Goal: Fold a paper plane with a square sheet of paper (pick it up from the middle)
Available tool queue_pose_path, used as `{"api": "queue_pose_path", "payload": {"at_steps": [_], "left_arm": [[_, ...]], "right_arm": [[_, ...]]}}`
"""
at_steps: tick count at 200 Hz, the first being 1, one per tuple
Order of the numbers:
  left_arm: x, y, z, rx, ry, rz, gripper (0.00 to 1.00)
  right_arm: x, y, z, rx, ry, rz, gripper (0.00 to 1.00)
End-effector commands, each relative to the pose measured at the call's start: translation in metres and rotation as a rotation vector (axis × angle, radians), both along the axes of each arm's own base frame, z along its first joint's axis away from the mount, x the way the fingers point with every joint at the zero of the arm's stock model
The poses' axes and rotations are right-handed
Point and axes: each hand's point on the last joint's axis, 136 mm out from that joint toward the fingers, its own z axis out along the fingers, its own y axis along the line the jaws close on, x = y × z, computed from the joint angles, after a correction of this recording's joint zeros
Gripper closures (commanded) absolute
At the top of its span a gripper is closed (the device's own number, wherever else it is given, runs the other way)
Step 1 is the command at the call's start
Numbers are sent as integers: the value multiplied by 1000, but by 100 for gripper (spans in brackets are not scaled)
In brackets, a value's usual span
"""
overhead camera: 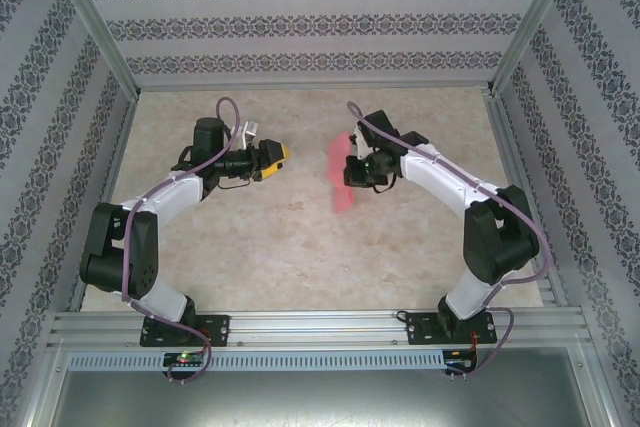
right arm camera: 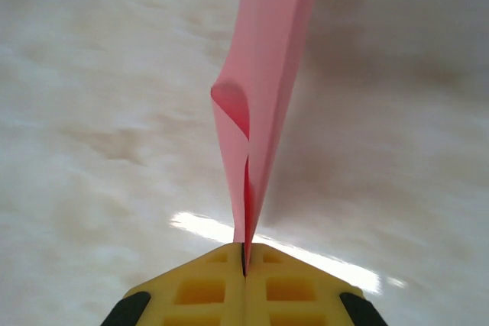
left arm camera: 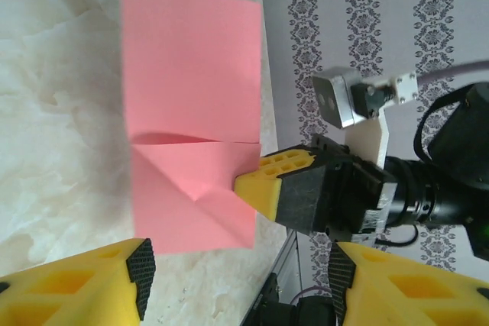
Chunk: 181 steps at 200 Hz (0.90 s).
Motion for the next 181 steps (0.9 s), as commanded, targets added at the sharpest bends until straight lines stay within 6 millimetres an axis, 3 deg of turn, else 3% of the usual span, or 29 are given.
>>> {"api": "queue_pose_path", "payload": {"at_steps": [1,15,38,86,136,181], "left_arm": [[0,-2,17,17,-52,-7,33],[-1,-1,17,21,-48,-7,33],[-6,2,13,32,-36,-1,32],[-22,33,11,75,-10,77,32],[-47,52,14,99,7,116,32],[-67,57,9,94,31,118,31]], "right_arm": [[-10,-62,13,-449,-59,19,99],[-10,-67,16,-563,-71,36,99],[-8,-58,16,-712,-83,83,99],[-14,-3,-22,-802,-12,214,90],[-33,64,-54,-602,50,299,76],[-50,95,-82,-420,127,312,70]]}}
